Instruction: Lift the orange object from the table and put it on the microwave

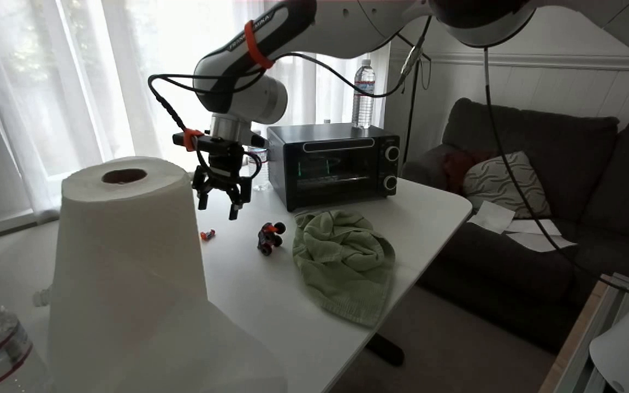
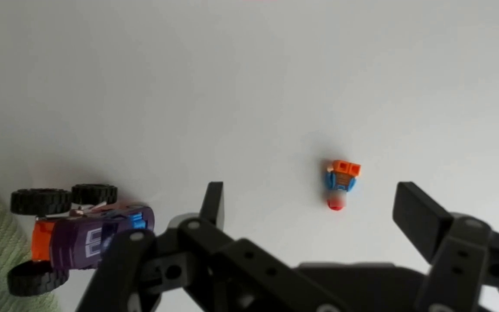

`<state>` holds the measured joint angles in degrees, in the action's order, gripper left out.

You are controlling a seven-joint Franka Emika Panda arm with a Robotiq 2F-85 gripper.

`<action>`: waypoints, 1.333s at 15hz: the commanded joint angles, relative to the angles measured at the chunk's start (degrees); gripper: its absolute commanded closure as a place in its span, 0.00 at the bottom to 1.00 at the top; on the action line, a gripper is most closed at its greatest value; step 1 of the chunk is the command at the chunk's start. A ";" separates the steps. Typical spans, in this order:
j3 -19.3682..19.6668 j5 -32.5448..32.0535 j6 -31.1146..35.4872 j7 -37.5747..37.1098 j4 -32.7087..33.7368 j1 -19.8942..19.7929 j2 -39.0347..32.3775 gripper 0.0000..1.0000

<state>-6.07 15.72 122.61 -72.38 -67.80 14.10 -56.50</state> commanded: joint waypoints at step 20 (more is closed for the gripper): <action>-2.95 3.31 -0.34 -7.66 21.71 -0.41 -17.13 0.37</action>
<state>-8.09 18.07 123.72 -78.89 -50.71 13.92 -70.82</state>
